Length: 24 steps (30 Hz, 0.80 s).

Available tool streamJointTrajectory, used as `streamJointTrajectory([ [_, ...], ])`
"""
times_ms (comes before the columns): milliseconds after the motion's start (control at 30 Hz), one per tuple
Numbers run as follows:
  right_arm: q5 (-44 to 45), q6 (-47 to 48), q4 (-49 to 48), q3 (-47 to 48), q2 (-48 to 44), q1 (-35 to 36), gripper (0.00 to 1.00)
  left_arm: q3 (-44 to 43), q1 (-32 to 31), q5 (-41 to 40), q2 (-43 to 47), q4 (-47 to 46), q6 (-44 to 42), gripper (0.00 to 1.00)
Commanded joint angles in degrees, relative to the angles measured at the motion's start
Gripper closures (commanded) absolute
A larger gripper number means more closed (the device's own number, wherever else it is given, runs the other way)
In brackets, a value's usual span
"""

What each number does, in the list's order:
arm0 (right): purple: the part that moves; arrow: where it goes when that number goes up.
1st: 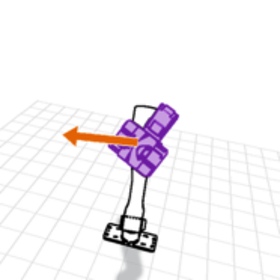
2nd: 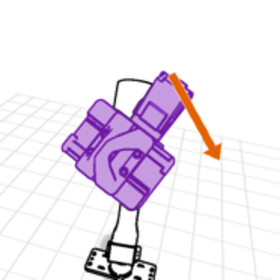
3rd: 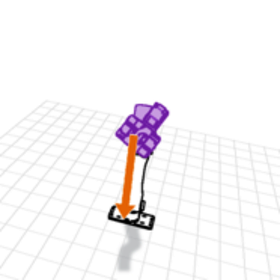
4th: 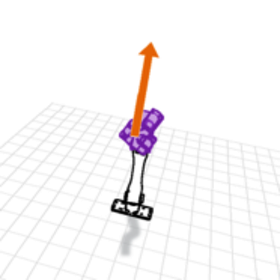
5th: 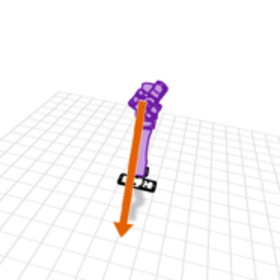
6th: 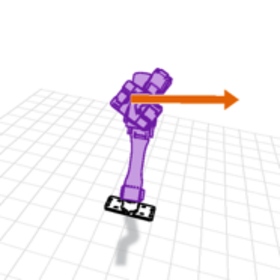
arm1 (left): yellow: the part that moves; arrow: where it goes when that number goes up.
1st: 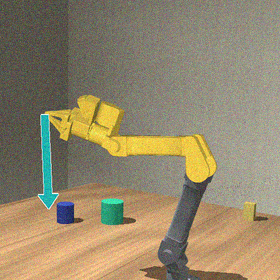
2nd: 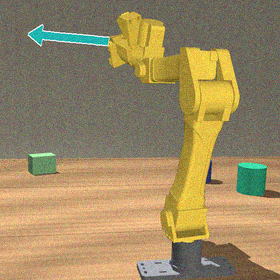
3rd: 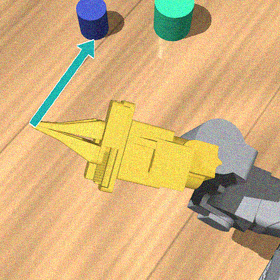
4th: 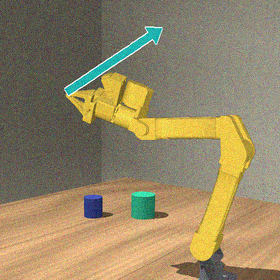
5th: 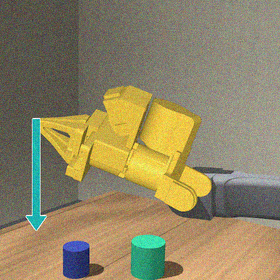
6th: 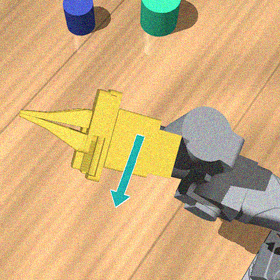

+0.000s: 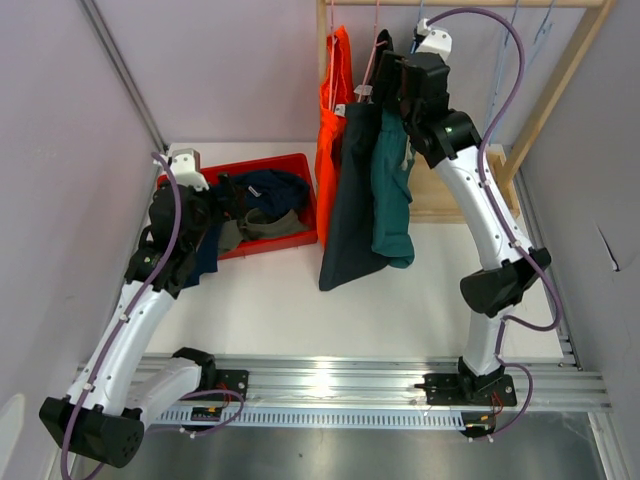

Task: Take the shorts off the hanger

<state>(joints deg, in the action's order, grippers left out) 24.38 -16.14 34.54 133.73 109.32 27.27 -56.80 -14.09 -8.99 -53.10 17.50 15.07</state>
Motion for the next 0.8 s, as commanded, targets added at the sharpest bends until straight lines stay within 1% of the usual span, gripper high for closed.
streamJointTrajectory([
  [0,3.21,1.02,-3.52,4.35,-2.18,0.16,0.18,0.11,-0.15,1.08,1.42,-2.38,0.84,0.0],
  [233,4.36,1.55,-5.63,3.64,-0.51,0.16,0.21,0.1,-0.15,2.31,1.68,-2.38,1.01,0.01],
  [300,4.71,1.64,-6.15,3.64,0.19,0.07,0.25,-0.07,-0.15,2.23,1.77,-2.47,0.93,0.01],
  [333,4.62,1.64,-6.16,3.82,0.37,0.07,0.3,-0.24,-0.15,2.14,1.77,-2.38,0.93,0.01],
  [400,4.54,1.29,-6.51,3.91,0.98,-0.28,0.36,-0.07,-0.15,2.14,1.86,-2.29,0.93,0.01],
  [433,4.36,1.2,-6.59,3.99,1.51,-0.46,0.42,-0.07,-0.15,2.14,2.04,-2.38,0.93,0.01],
  [500,4.18,1.03,-7.03,4.08,1.95,-0.72,0.49,-0.24,-0.15,2.23,2.04,-2.29,0.84,0.0],
  [533,4.18,0.85,-7.21,4.43,2.47,-0.72,0.56,-0.07,-0.15,2.23,2.12,-2.29,0.84,0.01],
  [700,2.34,-0.64,-6.51,6.36,4.67,-1.78,0.67,-0.24,-0.15,2.23,2.04,-2.2,0.75,0.01],
  [767,2.08,-1.0,-6.42,6.89,5.2,-2.13,0.79,-0.24,-0.15,2.23,2.04,-2.12,0.66,0.01],
])
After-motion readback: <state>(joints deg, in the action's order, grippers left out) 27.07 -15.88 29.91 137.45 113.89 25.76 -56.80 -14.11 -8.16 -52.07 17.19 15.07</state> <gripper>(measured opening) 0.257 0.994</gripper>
